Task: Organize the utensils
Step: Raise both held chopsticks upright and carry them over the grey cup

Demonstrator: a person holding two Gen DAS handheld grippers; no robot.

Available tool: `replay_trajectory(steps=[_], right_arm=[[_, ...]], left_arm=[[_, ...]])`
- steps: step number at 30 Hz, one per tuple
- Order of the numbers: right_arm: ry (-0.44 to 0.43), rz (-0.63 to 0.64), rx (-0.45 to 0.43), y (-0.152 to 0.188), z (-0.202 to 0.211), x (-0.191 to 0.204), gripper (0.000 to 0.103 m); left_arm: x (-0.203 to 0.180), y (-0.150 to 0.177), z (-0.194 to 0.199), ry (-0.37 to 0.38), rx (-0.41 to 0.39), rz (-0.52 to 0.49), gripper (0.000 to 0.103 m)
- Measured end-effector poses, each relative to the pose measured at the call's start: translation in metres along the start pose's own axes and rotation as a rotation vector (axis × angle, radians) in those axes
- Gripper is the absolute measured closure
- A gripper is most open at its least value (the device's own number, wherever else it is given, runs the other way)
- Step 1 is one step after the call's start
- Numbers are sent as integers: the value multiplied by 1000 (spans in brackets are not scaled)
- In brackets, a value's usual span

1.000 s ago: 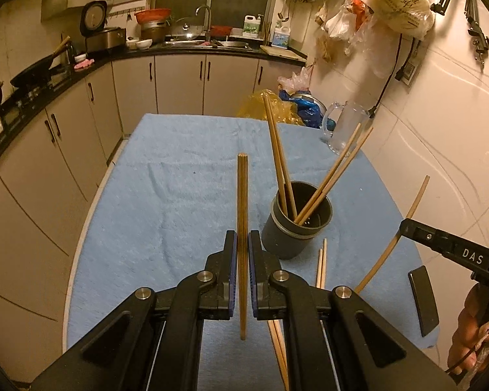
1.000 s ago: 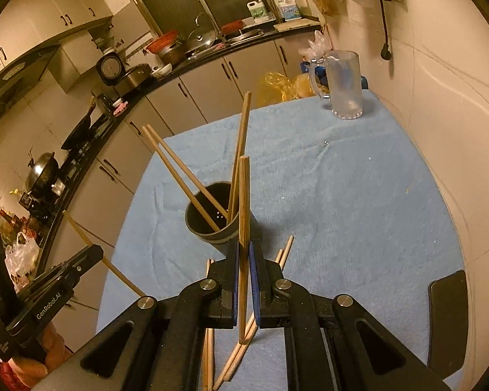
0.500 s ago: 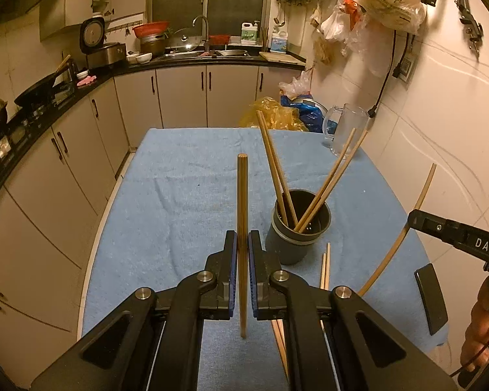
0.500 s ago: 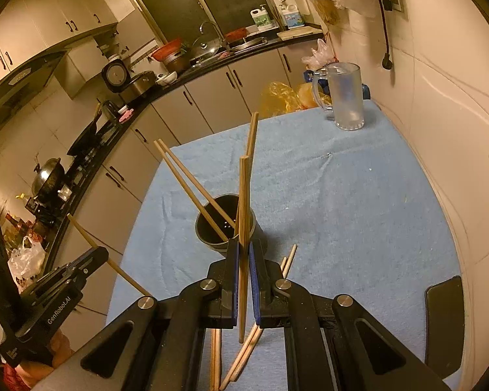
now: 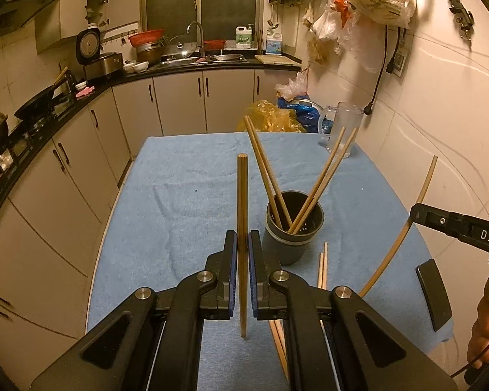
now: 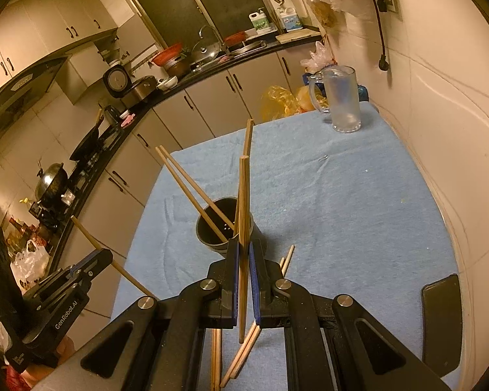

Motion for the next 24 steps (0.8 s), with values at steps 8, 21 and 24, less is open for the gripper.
replay_trajectory(steps=[8, 21, 24], right_arm=[[-2, -3, -20, -3, 8, -1, 96], [-8, 3, -38, -9, 12, 5, 96], [-11, 5, -47, -16, 15, 7, 97]], left_arm=[[-2, -2, 3, -3, -16, -7, 97], [0, -6, 7, -2, -28, -6, 97], [4, -15, 12, 5, -43, 5, 97]])
Point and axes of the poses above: each gripper's, at about its wrist camera, not at the fingertips, and z roughly against the way its jaws point, x to its left, y to its underside, the point moved 1 cm from there along -z, roughly the way its jaws point, and after that the axes turned 9 degrees about z, right-handed, at the moved point
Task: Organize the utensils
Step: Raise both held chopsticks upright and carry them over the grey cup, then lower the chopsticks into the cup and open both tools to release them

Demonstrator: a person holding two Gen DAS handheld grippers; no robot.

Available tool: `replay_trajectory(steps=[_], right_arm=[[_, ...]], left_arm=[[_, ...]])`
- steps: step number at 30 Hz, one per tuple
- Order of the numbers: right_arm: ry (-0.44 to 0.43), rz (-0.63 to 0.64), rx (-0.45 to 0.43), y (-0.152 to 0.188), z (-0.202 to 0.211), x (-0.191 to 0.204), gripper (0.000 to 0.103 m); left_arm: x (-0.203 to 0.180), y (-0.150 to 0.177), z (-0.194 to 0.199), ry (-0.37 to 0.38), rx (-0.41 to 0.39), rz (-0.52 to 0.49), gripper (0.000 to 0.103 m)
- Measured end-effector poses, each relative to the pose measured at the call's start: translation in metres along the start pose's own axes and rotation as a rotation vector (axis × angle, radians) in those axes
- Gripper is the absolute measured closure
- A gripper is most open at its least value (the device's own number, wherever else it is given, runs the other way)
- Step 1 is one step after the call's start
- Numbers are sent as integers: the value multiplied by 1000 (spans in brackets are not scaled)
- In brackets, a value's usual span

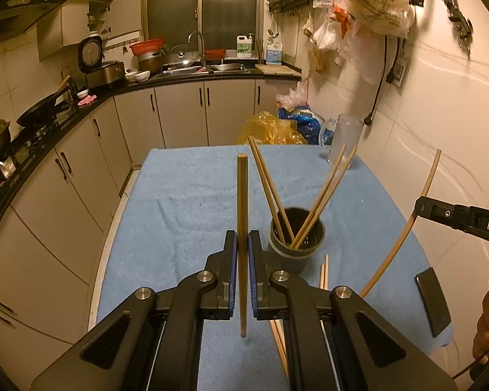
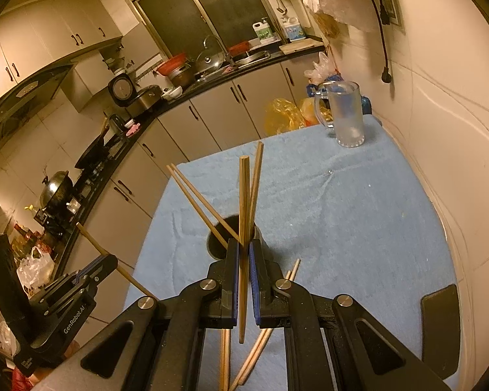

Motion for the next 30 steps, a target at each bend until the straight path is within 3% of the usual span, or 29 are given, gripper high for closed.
replay_trajectory(steps=[18, 23, 30], right_arm=[[-17, 1, -124, -70, 19, 2, 96], [-7, -22, -128, -83, 7, -5, 96], [21, -46, -120, -94, -15, -17, 96]], left_arm=[[-1, -85, 24, 113, -70, 81, 97], [-11, -107, 15, 156, -69, 104, 97], [-24, -113, -15, 166, -44, 136, 97]])
Point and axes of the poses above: each gripper's, at about its wrist camera, not at the fingertips, and z roughly against the way its jaws point, x to its left, y to its underside, the point moved 1 cm from there along -z, roughly the way its jaws point, and after that the axes turned 9 degrees about z, right-handed, at the moved point
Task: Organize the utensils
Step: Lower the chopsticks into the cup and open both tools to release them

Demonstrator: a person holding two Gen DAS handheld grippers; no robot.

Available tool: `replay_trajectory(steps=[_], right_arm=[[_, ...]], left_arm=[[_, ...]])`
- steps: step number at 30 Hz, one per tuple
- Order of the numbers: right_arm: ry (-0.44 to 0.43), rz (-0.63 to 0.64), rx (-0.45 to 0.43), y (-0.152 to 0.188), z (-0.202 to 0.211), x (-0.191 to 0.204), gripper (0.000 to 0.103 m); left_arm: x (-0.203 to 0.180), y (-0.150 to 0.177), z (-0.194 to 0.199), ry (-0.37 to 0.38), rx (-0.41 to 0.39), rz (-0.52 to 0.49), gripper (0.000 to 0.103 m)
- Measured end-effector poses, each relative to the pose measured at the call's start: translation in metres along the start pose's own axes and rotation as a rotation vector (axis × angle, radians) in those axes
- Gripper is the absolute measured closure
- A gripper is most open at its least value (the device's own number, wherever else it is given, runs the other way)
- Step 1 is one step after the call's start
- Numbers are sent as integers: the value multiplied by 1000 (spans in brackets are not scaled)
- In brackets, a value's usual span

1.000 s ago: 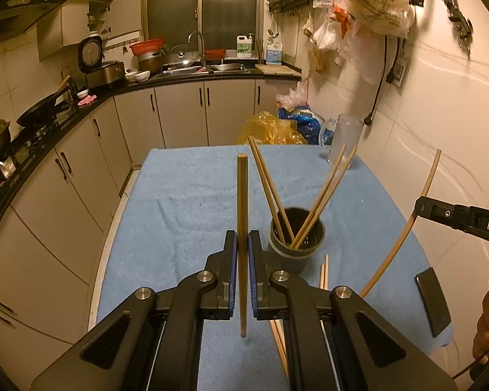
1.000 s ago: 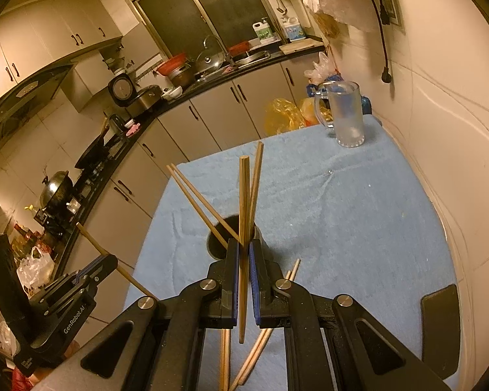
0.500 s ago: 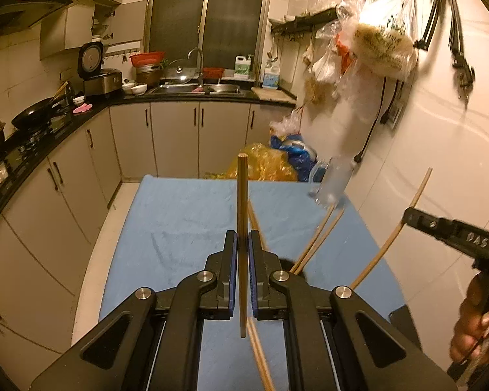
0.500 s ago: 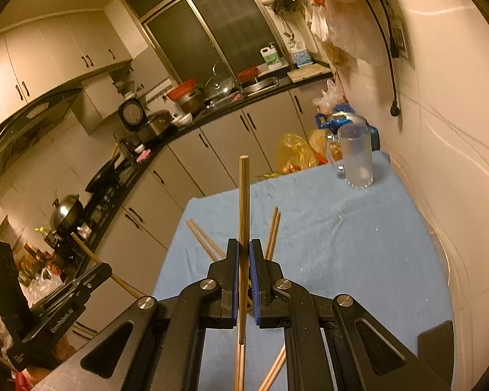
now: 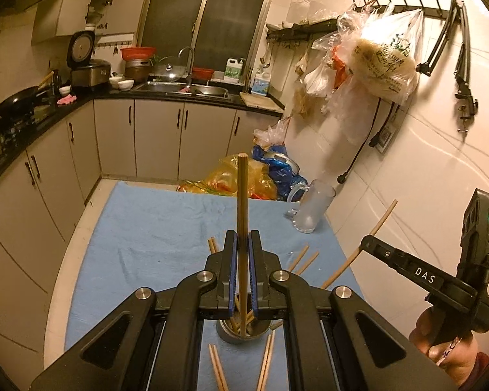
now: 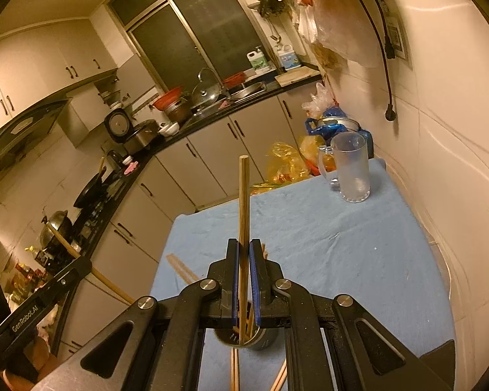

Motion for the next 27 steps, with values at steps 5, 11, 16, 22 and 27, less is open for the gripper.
replay_trajectory(steps=[5, 11, 16, 22, 27], right_arm=[[5, -20, 25, 2, -17, -9, 96], [0, -28, 73, 12, -44, -15, 96], [-9, -23, 115, 19, -60, -14, 96], [-15, -8, 129, 21, -71, -10, 96], [-16, -3, 154, 25, -81, -9, 96]], left_arm=[[3, 9, -25, -6, 35, 23, 97], [12, 14, -43, -16, 39, 54, 96], [20, 10, -48, -17, 33, 81, 96], [24, 5, -50, -11, 33, 88, 97], [25, 10, -60, -16, 62, 80, 97]])
Point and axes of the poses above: each gripper's, at about its wrist camera, not at the fingertips, and z roughly against the way its jaws point, x to its left, y to its underside, the point moved 1 cm from there along -z, roughly the way its jaws point, and after that the axes turned 9 degrees about z, right-handed, at the moved point
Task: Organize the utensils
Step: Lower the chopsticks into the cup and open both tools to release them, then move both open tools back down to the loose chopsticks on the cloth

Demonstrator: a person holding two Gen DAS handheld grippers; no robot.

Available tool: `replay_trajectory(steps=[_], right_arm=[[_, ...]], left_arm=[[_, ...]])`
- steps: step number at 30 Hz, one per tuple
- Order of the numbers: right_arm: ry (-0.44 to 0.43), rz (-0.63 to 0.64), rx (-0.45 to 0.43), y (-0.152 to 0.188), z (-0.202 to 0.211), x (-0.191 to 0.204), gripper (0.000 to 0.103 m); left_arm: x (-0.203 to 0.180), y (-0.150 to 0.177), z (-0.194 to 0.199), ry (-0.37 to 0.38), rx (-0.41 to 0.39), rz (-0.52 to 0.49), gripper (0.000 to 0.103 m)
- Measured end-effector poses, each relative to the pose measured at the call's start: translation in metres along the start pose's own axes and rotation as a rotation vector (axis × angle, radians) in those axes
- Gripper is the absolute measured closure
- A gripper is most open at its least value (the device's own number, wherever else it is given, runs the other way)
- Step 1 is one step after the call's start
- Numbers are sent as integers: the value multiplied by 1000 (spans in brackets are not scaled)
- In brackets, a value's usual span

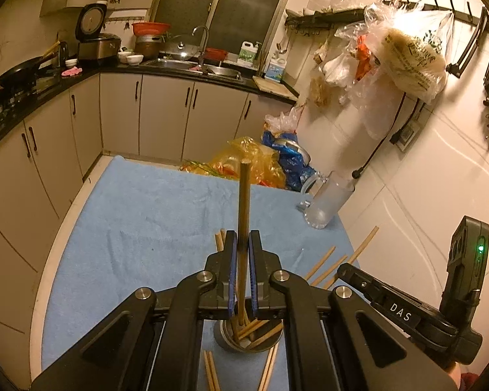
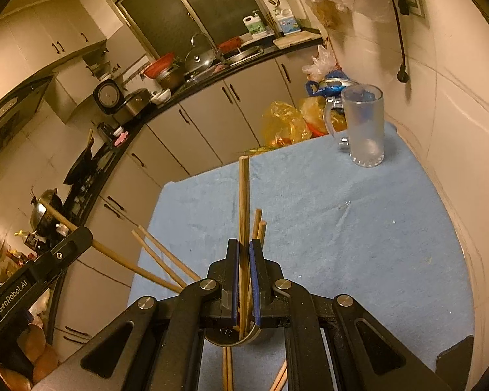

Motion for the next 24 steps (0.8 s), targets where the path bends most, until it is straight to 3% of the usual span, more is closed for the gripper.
replay_trajectory(steps=[12, 14, 16, 20, 24], right_arm=[[-22, -24, 82, 15, -18, -4, 92], [-13, -16, 70, 14, -13, -3, 79], [-15, -8, 56, 12, -7, -1, 77], [-5, -12, 40, 14, 5, 0, 75], [5, -43, 35, 18, 17, -6, 70]], left_arm=[[7, 16, -28, -15, 94, -16, 96], [7, 16, -27, -8, 99, -10, 91], [9, 15, -23, -3, 93, -4, 78], [11, 14, -14, -1, 81, -2, 75], [16, 16, 2, -8, 52, -1, 65]])
Point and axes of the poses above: each gripper's, at about its wrist camera, not at the fingertips, and z roughly against the way its jaws point, x to its left, y to its underside, the point moved 1 cm from there along -z, roughly the way its jaws point, and after that the axes turned 9 degrees about z, right-handed, at the moved point
